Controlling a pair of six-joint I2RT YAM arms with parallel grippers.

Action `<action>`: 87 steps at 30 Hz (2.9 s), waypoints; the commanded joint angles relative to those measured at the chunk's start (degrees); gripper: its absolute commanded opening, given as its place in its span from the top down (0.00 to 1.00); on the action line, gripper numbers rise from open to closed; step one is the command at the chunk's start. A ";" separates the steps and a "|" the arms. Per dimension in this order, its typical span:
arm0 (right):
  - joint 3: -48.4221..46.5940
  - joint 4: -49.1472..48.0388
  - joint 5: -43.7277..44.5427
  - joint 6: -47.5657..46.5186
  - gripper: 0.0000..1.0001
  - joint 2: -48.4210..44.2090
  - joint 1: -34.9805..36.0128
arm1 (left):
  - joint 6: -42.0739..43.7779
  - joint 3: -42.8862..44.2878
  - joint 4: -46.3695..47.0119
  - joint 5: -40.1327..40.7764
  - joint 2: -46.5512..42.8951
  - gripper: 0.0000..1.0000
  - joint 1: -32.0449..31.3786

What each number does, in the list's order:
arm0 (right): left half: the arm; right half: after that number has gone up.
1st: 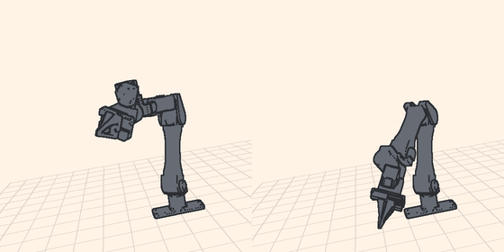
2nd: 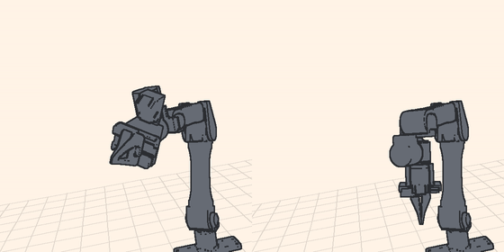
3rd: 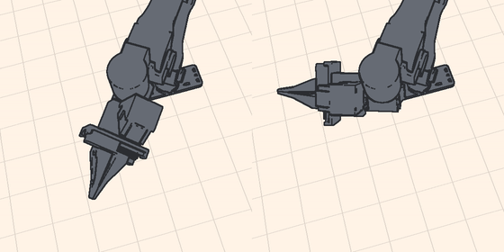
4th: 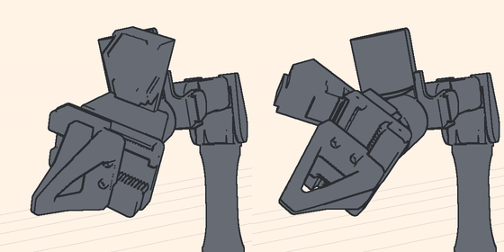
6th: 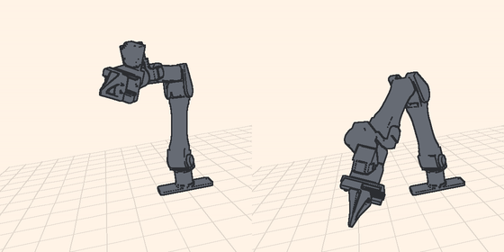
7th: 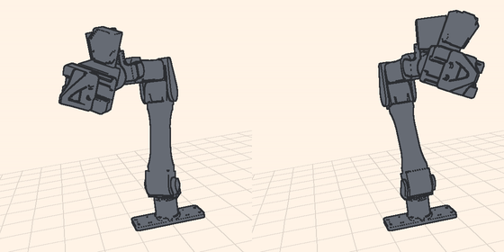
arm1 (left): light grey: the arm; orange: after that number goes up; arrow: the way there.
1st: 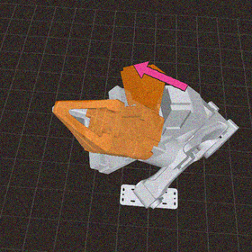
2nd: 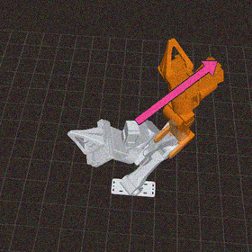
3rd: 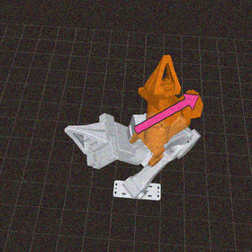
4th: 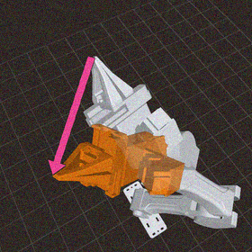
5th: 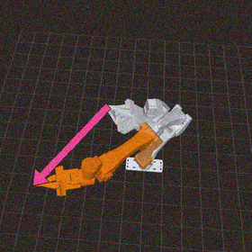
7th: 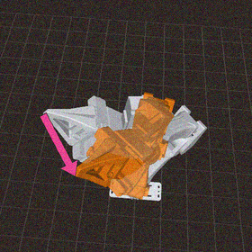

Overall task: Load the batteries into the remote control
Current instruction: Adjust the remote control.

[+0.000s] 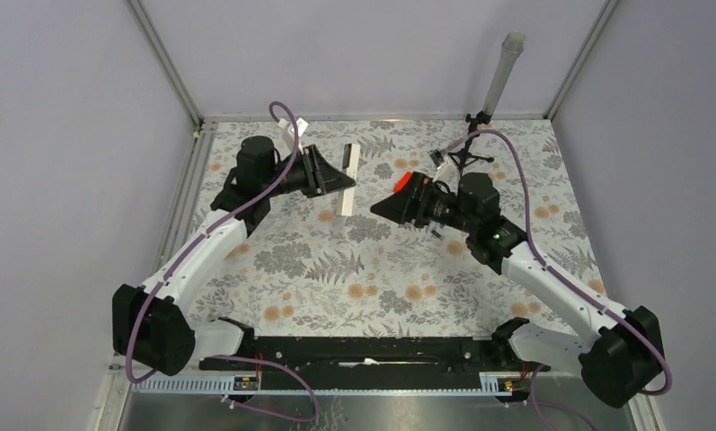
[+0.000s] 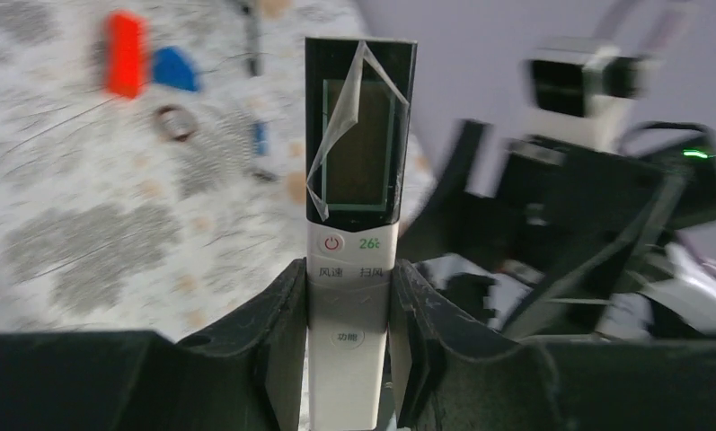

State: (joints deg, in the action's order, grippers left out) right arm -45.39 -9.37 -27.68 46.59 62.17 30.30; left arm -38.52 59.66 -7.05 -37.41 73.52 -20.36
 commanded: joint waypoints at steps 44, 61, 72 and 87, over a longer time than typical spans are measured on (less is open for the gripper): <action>-27.31 17.09 -11.23 -32.42 1.00 6.69 9.33 | 40.08 39.32 -44.63 -21.88 4.67 0.24 1.90; -34.04 31.43 -19.51 -43.56 1.00 10.31 9.40 | 43.46 36.79 -47.15 -36.23 4.60 0.25 1.68; -33.78 31.24 -23.29 -44.58 1.00 11.38 10.57 | 41.92 35.17 -47.18 -35.54 4.00 0.31 0.67; -32.20 30.25 -23.89 -45.51 1.00 11.63 10.77 | 31.94 29.93 -34.27 -37.31 0.21 0.40 0.58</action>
State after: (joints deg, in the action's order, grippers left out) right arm -76.97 22.83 -49.21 2.55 73.78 40.51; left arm -1.96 90.80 -49.82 -72.42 75.72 -19.57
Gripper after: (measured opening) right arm 0.387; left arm 0.585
